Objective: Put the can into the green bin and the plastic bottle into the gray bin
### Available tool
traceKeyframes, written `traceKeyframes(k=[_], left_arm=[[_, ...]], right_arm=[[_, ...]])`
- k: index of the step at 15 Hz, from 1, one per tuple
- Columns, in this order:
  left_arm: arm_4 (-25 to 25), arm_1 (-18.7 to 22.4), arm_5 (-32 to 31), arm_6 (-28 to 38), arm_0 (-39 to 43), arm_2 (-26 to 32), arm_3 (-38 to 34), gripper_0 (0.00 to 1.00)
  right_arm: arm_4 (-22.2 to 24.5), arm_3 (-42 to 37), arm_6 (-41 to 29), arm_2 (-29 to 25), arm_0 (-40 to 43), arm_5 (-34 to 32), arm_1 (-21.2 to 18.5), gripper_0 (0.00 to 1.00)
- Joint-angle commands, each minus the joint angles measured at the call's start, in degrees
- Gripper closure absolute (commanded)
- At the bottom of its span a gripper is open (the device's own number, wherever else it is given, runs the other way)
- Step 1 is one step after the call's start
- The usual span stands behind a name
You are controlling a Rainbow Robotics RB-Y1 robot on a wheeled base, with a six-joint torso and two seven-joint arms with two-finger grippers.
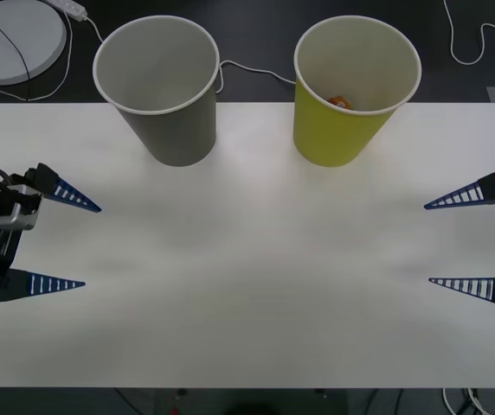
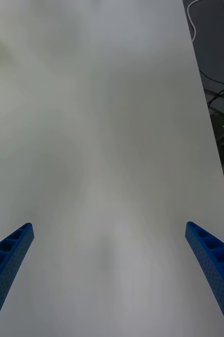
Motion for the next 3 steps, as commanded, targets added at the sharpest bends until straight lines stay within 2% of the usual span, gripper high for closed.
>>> traceKeyframes(k=[1,3], left_arm=[[-0.1,0.0,0.0,0.0,0.0,0.1,0.0,0.00],[-0.1,0.0,0.0,0.0,0.0,0.1,0.0,0.00]], right_arm=[[0.0,0.0,0.0,0.0,0.0,0.0,0.0,0.00],[0.0,0.0,0.0,0.0,0.0,0.0,0.0,0.00]])
